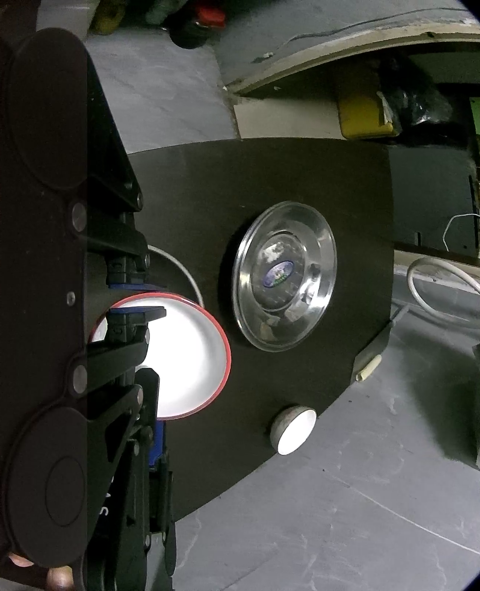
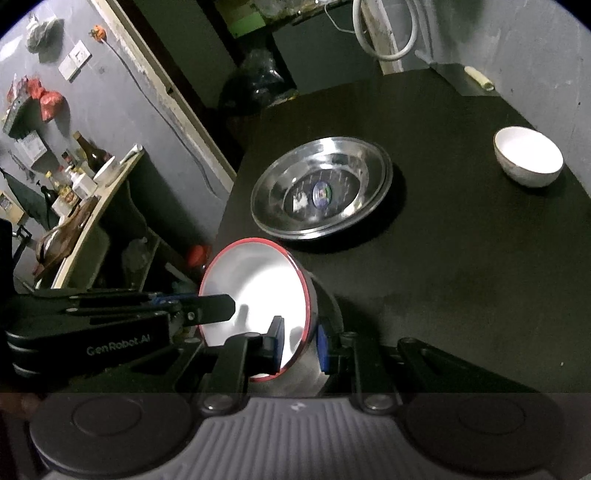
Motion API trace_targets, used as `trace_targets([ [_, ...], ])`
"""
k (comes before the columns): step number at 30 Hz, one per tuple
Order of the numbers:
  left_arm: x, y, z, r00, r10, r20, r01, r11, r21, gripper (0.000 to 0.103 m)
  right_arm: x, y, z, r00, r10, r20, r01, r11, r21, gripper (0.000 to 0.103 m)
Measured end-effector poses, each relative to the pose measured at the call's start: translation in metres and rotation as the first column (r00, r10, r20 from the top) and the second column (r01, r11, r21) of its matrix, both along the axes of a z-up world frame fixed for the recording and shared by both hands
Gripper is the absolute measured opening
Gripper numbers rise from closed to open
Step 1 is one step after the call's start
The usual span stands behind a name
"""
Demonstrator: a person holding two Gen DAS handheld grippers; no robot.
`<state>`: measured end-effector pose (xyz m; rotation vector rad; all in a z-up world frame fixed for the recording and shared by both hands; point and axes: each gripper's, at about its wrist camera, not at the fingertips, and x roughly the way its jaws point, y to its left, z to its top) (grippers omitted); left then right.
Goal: Organize plates and bowls
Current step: 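Lift the white bowl with both tools and carry it over the steel bowl, then lower the white bowl into the steel bowl and open both tools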
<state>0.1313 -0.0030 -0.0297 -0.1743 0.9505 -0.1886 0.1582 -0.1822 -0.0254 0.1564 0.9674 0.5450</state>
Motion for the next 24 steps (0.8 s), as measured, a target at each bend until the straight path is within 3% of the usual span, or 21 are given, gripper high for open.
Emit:
trace_targets([
  [12,-0.004,0.001,-0.011,0.998,0.025,-0.058,-0.025,1.0,0.011,0.008,0.0,0.008,-0.013,0.997,0.043,-0.058,-0.045,0.999,-0.025,0.021],
  [24,-0.001,-0.001,-0.015,0.995,0.043,-0.088,-0.041,0.999,0.019,0.009,0.0,0.008,-0.012,0.997,0.055,-0.06,-0.056,0.998,-0.024,0.021],
])
